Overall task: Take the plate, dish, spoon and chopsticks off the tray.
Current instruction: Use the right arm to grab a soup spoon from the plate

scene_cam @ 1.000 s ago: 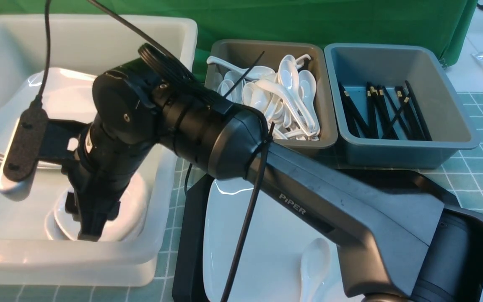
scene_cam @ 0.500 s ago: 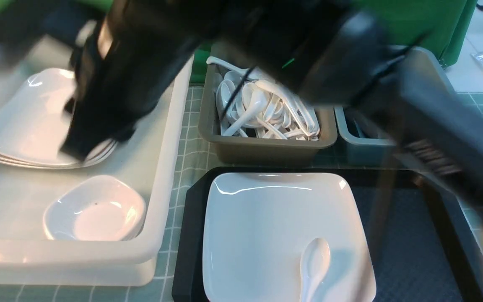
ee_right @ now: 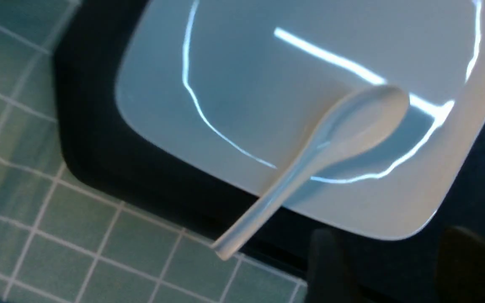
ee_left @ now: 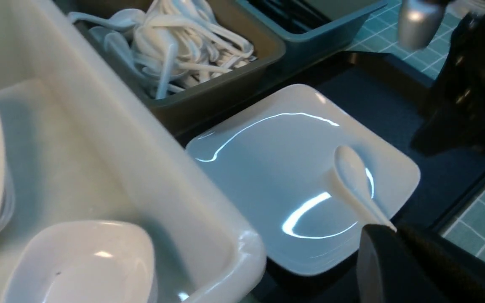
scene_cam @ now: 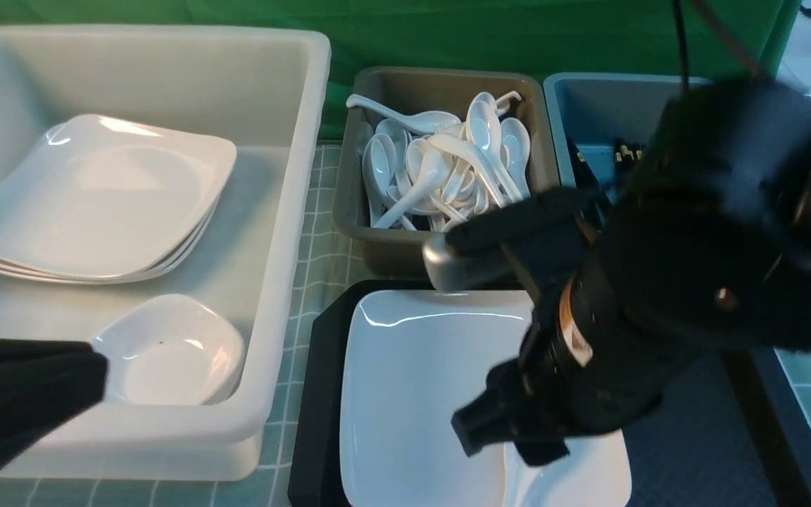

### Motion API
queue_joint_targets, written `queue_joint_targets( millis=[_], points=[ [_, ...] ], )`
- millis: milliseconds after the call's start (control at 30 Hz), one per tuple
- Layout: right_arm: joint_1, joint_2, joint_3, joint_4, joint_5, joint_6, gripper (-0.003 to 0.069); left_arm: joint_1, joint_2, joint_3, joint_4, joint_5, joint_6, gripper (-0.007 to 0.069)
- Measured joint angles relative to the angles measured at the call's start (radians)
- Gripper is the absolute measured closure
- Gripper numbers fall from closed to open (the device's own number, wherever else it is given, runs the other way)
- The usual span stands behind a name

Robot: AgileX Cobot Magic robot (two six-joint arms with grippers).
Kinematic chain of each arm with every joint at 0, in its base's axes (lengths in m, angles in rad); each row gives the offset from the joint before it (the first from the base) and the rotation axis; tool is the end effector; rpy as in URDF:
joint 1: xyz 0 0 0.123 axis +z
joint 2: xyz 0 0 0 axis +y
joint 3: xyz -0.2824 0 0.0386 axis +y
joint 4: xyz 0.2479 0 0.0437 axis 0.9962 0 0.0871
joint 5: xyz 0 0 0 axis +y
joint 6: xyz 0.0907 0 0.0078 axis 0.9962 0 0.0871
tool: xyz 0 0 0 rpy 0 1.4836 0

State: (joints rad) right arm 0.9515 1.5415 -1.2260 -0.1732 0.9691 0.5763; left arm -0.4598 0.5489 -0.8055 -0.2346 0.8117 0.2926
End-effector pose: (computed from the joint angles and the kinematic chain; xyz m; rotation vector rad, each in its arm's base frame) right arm 0.1922 0.2473 0.2873 -0.6100 2.6872 0.1991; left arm 0.0725 -0.0530 0.3690 0.6946 1.9167 -0.3796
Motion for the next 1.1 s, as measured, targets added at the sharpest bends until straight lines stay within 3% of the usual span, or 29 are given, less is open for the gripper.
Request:
queue_joint_targets(
  millis=[100,333,633,767,800,833,900,967,1000,1033,1100],
  points=[
    [-0.064,0.029,0.122,0.053,-0.147,0.057,0.0176,0.000,0.009,0.063,-0.061,-0.043,0.052,0.0607],
    [-0.160,0.149,0.165,0.116,-0.308,0.070,0.0162,0.000,0.009,0.105,-0.089,-0.066,0.077,0.0607],
    [-0.169,0.238,0.165,0.182,-0.415,0.024,0.0165,0.000,0.009,0.105,-0.106,-0.095,0.094,0.0607],
    [-0.169,0.270,0.161,0.192,-0.447,-0.055,0.0216,0.000,0.009,0.105,-0.107,-0.099,0.094,0.0607],
    [-0.169,0.275,0.156,0.192,-0.444,-0.078,0.0241,0.000,0.009,0.105,-0.107,-0.099,0.094,0.0607],
    [-0.169,0.279,0.147,0.191,-0.443,-0.122,0.0312,0.000,0.009,0.105,-0.107,-0.099,0.096,0.0607],
    [-0.169,0.281,0.142,0.192,-0.444,-0.157,0.0351,0.000,0.009,0.105,-0.107,-0.100,0.099,0.0607],
    [-0.170,0.282,0.131,0.193,-0.441,-0.193,0.0356,0.000,0.009,0.105,-0.107,-0.100,0.102,0.0607],
    [-0.170,0.283,0.121,0.194,-0.434,-0.208,0.0386,0.000,0.009,0.105,-0.107,-0.100,0.102,0.0607],
    [-0.170,0.281,0.100,0.196,-0.416,-0.230,0.0485,0.000,0.009,0.105,-0.107,-0.100,0.102,0.0607],
    [-0.171,0.269,0.063,0.197,-0.375,-0.256,0.0503,0.000,0.009,0.105,-0.107,-0.100,0.103,0.0607]
  ],
)
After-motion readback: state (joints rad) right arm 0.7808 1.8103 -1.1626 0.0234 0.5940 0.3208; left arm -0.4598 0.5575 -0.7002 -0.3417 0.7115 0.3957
